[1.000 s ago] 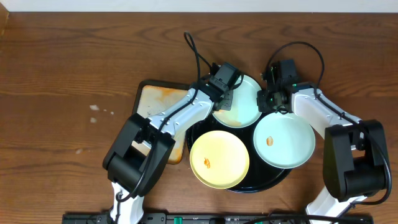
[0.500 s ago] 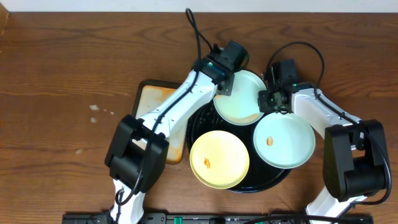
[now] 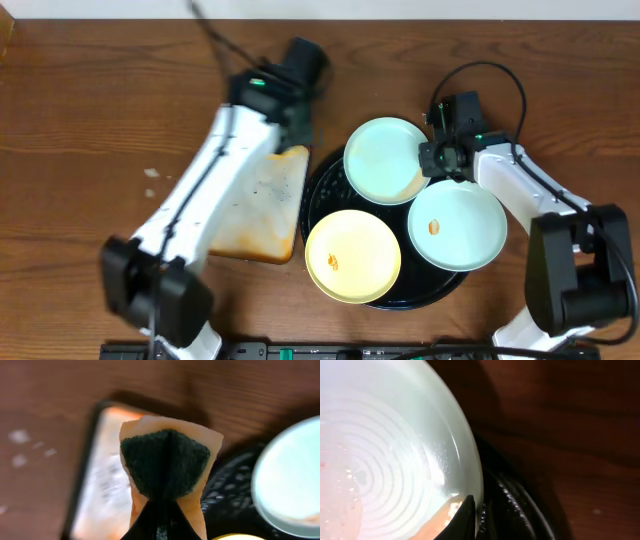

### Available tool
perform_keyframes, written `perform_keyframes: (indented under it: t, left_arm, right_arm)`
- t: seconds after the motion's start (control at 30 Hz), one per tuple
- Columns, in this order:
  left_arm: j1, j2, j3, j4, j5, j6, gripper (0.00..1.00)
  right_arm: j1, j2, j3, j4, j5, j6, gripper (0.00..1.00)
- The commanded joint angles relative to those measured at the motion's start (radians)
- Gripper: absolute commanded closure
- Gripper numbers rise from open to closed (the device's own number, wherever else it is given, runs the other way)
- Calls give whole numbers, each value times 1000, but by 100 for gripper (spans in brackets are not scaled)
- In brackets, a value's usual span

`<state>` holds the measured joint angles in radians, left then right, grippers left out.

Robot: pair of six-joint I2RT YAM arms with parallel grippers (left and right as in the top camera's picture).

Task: Clean dirty plates on tray and stack at the side
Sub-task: 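Bring the sponge back toward the dish with the left gripper, then grasp the rim of the top pale green plate with the right gripper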

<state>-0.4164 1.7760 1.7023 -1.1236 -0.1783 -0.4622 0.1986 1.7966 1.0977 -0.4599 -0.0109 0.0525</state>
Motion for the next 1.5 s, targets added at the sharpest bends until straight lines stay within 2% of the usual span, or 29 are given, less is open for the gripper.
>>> perform_keyframes:
  t: [0.0, 0.03, 0.13, 0.23, 0.53, 0.8, 0.9, 0.97, 1.17, 1.47]
  left_arm:
    - [83, -37, -34, -37, 34, -26, 92]
    - [111, -44, -69, -39, 61, -15, 92]
    - [151, -47, -152, -16, 129, 23, 92]
    - [164, -47, -248, 37, 150, 45, 93]
    - [165, -46, -425, 148, 149, 58, 93]
    - [166, -46, -441, 173, 150, 69, 92]
    - [166, -46, -441, 169, 150, 69, 92]
    - [166, -46, -441, 169, 150, 73, 92]
    - [166, -46, -441, 168, 150, 73, 92]
    - [166, -46, -441, 168, 150, 73, 92]
  right_arm:
    - [-5, -58, 10, -1, 21, -32, 87]
    - [-3, -65, 9, -8, 8, -31, 82]
    - [0, -63, 9, -13, -25, -31, 78]
    - [3, -55, 9, -30, -24, -20, 67]
    - [3, -24, 3, -35, -32, 31, 67]
    - [-3, 61, 3, -24, -57, 51, 77]
    - [-10, 61, 4, 3, -61, 55, 93]
    - [-10, 56, 6, 16, -61, 54, 99]
    - [-8, -8, 25, 14, -31, 46, 99]
    - [59, -192, 49, -51, 251, 43, 99]
